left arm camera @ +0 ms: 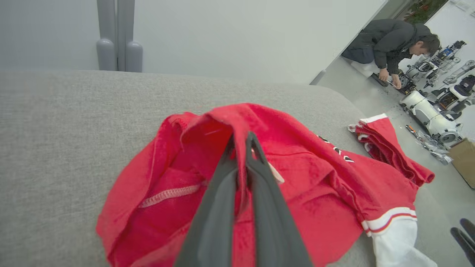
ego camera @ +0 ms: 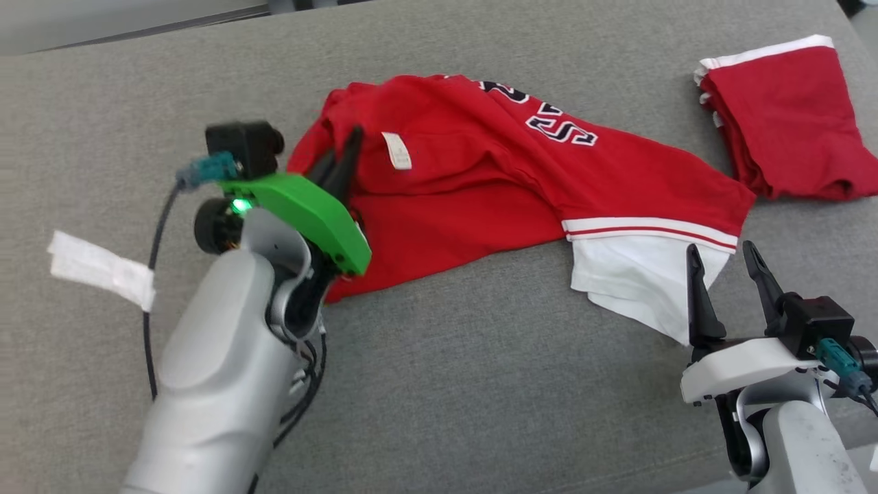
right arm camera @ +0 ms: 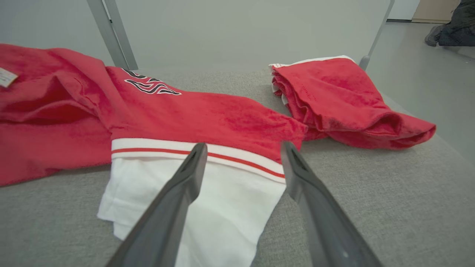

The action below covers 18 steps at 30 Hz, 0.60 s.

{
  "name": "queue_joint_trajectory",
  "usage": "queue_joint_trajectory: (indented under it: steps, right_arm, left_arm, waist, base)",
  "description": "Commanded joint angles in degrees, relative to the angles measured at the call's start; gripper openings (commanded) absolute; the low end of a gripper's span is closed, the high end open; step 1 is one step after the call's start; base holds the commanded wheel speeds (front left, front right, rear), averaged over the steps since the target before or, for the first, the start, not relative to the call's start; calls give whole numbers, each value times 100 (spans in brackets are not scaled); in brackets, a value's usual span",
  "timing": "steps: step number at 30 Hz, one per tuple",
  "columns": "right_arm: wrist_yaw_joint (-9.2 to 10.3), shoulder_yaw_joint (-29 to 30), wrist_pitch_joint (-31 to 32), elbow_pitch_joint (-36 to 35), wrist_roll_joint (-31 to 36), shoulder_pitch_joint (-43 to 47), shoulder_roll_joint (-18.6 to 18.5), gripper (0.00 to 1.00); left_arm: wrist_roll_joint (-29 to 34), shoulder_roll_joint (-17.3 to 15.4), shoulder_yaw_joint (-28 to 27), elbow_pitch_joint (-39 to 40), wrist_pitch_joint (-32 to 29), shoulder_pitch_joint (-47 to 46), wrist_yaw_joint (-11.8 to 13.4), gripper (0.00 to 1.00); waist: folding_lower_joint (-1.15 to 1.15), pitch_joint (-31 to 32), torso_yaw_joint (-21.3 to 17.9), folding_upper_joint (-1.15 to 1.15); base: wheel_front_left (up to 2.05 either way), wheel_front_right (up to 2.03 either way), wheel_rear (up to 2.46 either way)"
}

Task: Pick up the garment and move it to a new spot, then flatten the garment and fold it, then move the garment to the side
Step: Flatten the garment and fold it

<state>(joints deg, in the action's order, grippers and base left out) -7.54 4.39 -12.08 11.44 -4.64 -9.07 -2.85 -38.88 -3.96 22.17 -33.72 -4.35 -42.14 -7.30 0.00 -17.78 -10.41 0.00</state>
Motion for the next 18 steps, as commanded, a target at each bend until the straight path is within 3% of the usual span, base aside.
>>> queue_joint_trajectory:
  steps: [1,9,18]
  right_arm:
    - [11,50,45,-51,51,101,-7,100]
    - [11,87,270,-271,93,259,-54,100]
    - [11,54,390,-323,52,383,-58,100]
  left_arm:
    - [-91,-55,125,317,100,357,-27,0]
    - [-431,-445,574,1843,79,2219,87,0]
    - [-663,-484,804,2134,-185,3268,278,0]
  waist:
    - [0,233,501,0]
    - [0,528,1177,0]
    - [0,774,1447,0]
  base:
    - [0,0,0]
    - [0,0,0]
    - [0,0,0]
